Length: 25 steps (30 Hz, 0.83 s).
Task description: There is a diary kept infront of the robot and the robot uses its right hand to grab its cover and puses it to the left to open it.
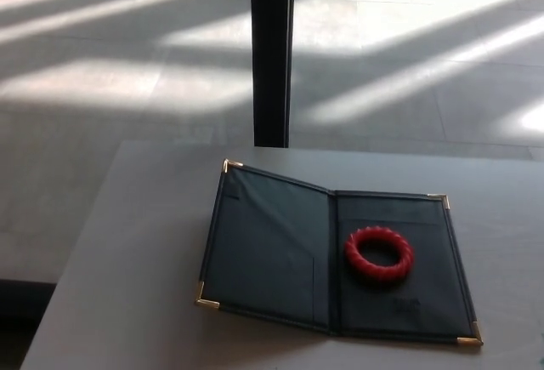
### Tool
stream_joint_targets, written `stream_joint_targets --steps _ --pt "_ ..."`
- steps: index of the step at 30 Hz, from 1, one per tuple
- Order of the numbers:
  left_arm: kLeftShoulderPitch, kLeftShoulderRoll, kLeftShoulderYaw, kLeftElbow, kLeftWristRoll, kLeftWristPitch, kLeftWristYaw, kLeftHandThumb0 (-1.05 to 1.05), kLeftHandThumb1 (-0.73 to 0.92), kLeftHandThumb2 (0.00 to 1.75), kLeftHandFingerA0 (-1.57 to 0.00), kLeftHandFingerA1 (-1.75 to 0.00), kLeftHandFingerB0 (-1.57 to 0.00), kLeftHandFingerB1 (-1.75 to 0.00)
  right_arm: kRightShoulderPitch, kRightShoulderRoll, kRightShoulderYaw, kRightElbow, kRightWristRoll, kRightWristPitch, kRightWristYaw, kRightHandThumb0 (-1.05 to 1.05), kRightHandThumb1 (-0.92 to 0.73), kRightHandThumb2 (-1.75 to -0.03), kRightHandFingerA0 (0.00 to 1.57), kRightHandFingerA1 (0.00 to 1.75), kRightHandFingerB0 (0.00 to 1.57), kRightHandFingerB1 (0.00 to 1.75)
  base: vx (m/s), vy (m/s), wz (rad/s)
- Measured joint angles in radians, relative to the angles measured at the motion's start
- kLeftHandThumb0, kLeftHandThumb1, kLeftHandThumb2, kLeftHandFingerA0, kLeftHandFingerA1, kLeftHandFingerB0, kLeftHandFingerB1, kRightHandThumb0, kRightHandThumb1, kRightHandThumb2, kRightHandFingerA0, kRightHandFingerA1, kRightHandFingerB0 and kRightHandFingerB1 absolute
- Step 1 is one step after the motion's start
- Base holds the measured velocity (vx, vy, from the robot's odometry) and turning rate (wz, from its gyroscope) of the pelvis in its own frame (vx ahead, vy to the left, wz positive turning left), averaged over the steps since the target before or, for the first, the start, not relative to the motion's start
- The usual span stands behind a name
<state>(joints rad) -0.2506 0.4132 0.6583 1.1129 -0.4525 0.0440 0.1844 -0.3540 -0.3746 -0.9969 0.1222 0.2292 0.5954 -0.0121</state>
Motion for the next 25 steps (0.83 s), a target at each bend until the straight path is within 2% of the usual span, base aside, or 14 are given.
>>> stream_joint_targets --steps 5,6,8,9,10,11,12,16,17,18,19,20,22,25 --pt "0.01 0.0 0.011 0.0 -0.001 0.0 0.0 -0.82 0.92 1.61 -0.61 -1.22 -0.18 -0.94 0.143 0.047 -0.152 0.009 0.048 -0.062 -0.002 -0.81 -0.89 -0.67 0.58 0.84 0.42 0.72 0.0 0.0 0.0" --pt "0.011 0.0 0.012 0.0 -0.001 0.0 0.0 -0.82 0.92 1.6 -0.68 -1.26 -0.18 -0.94 0.161 0.06 -0.172 0.017 0.056 -0.073 -0.002 -0.81 -0.66 -1.06 0.62 0.82 0.44 0.74 0.0 0.0 0.0" --pt "0.012 0.0 0.015 0.0 -0.001 0.0 0.0 -0.81 0.92 1.6 -0.67 -1.25 -0.21 -0.94 0.199 0.091 -0.21 0.034 0.07 -0.096 -0.006 -0.81 -0.67 -1.07 0.64 0.85 0.43 0.76 0.0 0.0 0.0" --pt "0.012 0.0 0.015 0.0 -0.001 0.0 0.0 -0.81 0.92 1.6 -0.74 -1.29 -0.39 -1.07 0.21 0.105 -0.222 0.038 0.075 -0.106 -0.009 -0.83 -0.68 -1.08 0.61 0.87 0.4 0.76 0.0 0.0 0.0" --pt "0.012 0.0 0.016 0.0 -0.001 0.0 0.0 -0.81 0.92 1.6 -0.81 -1.34 -0.4 -1.07 0.227 0.123 -0.238 0.044 0.082 -0.121 -0.015 -0.83 -0.92 -0.7 0.55 0.9 0.32 0.78 0.0 0.0 0.0" --pt "0.012 0.0 0.017 0.0 -0.001 0.0 0.001 -0.81 0.92 1.6 -0.81 -1.34 -0.4 -1.07 0.239 0.14 -0.249 0.049 0.089 -0.133 -0.02 -0.83 -0.92 -0.7 0.55 0.9 0.32 0.78 0.0 0.0 0.0" --pt "0.011 0.0 0.017 0.001 -0.001 0.0 0.001 -0.81 0.92 1.6 -0.7 -1.28 -0.33 -1.04 0.25 0.159 -0.259 0.051 0.096 -0.146 -0.028 -0.83 -0.92 -0.68 0.57 0.92 0.32 0.79 0.0 0.0 0.0" --pt "0.011 0.0 0.021 0.001 -0.001 0.0 0.001 -0.82 0.92 1.6 -0.75 -1.31 -0.38 -1.06 0.283 0.224 -0.284 0.06 0.131 -0.194 -0.061 -0.85 -0.92 -0.69 0.56 0.95 0.33 0.81 0.0 0.0 0.0" --pt "0.011 0.0 0.021 0.0 -0.002 0.0 0.002 -0.85 0.92 1.61 -0.63 -1.26 -0.27 -1.01 0.288 0.231 -0.286 0.061 0.137 -0.202 -0.066 -0.86 -0.92 -0.68 0.64 0.99 0.37 0.83 0.0 0.0 0.0" --pt "0.012 0.0 0.023 0.0 -0.002 0.0 0.002 -0.85 0.92 1.62 -0.62 -1.26 -0.25 -1.01 0.298 0.24 -0.289 0.061 0.145 -0.211 -0.074 -0.84 -0.68 -1.08 0.64 0.91 0.4 0.77 0.0 0.0 0.0" --pt "0.015 0.0 0.027 0.0 -0.003 0.0 0.001 -0.85 0.92 1.62 -0.62 -1.26 -0.25 -1.01 0.313 0.252 -0.29 0.061 0.157 -0.223 -0.085 -0.84 -0.68 -1.08 0.64 0.91 0.4 0.77 0.0 0.0 0.0" --pt "0.019 0.0 0.028 0.0 -0.003 0.0 0.001 -0.84 0.92 1.61 -0.67 -1.27 -0.22 -0.98 0.325 0.256 -0.287 0.061 0.165 -0.231 -0.091 -0.86 -0.92 -0.68 0.62 0.97 0.33 0.82 0.0 0.0 0.0" --pt "0.023 0.0 0.031 0.003 -0.004 0.0 0.0 -0.83 0.92 1.6 -0.73 -1.3 -0.39 -1.07 0.345 0.257 -0.277 0.071 0.178 -0.249 -0.095 -0.84 -0.92 -0.69 0.62 1.01 0.32 0.83 0.0 0.0 0.0" --pt "0.023 -0.003 0.032 0.005 -0.004 0.0 0.0 -0.79 0.92 1.6 -0.73 -1.27 -0.36 -1.03 0.367 0.259 -0.253 0.072 0.189 -0.267 -0.096 -0.85 -0.91 -0.68 0.58 0.99 0.33 0.81 0.0 0.0 0.0"
